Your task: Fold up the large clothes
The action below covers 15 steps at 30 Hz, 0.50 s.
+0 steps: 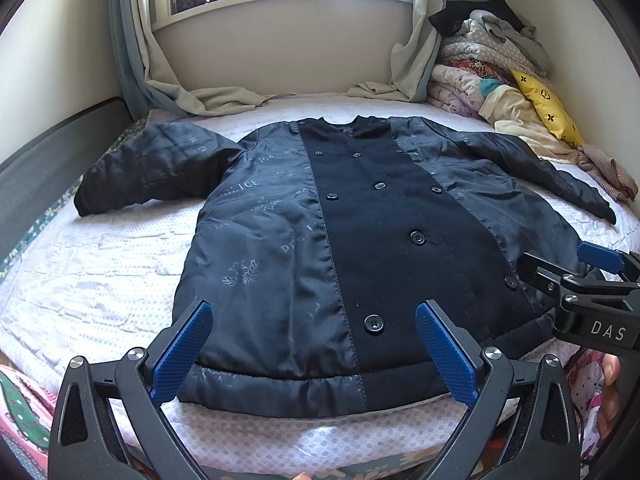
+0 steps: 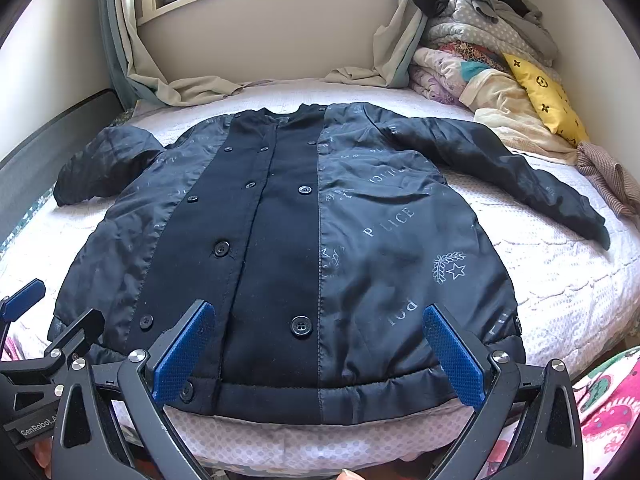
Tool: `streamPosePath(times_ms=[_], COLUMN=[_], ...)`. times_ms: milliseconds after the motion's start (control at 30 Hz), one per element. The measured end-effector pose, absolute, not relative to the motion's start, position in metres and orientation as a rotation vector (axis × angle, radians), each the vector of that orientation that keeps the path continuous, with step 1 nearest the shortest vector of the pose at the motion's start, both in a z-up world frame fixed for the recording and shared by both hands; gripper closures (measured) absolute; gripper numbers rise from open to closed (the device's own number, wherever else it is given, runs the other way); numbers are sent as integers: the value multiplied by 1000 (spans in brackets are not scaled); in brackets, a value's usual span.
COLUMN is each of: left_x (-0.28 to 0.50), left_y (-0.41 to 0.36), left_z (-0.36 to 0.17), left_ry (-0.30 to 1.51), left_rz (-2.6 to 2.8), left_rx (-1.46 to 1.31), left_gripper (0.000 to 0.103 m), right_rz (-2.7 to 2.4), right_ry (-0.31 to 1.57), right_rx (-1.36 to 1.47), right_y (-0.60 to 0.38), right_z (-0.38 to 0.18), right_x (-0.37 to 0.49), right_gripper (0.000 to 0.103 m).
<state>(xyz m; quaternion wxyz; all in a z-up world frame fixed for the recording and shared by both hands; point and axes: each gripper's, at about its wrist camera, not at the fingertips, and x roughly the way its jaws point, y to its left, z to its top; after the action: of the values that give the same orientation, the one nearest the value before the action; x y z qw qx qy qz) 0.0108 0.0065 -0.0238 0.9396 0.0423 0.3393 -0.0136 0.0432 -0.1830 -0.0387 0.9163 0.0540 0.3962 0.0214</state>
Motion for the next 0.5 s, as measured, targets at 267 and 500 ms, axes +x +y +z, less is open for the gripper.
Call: streamPosePath(times_ms=[267,500], left_x=[10,10], left_y=[5,3], left_z=[-24,-25], left_ry=[692,691], left_rz=[-26,-27], left_rx=[86,84], left_gripper=[0,0], right_rz=[53,60], right_ry=[817,817], right_rx=[92,81], right_y=[-182,-180], right_z=[-39,-39], right_x=[43,41], right_gripper=[0,0])
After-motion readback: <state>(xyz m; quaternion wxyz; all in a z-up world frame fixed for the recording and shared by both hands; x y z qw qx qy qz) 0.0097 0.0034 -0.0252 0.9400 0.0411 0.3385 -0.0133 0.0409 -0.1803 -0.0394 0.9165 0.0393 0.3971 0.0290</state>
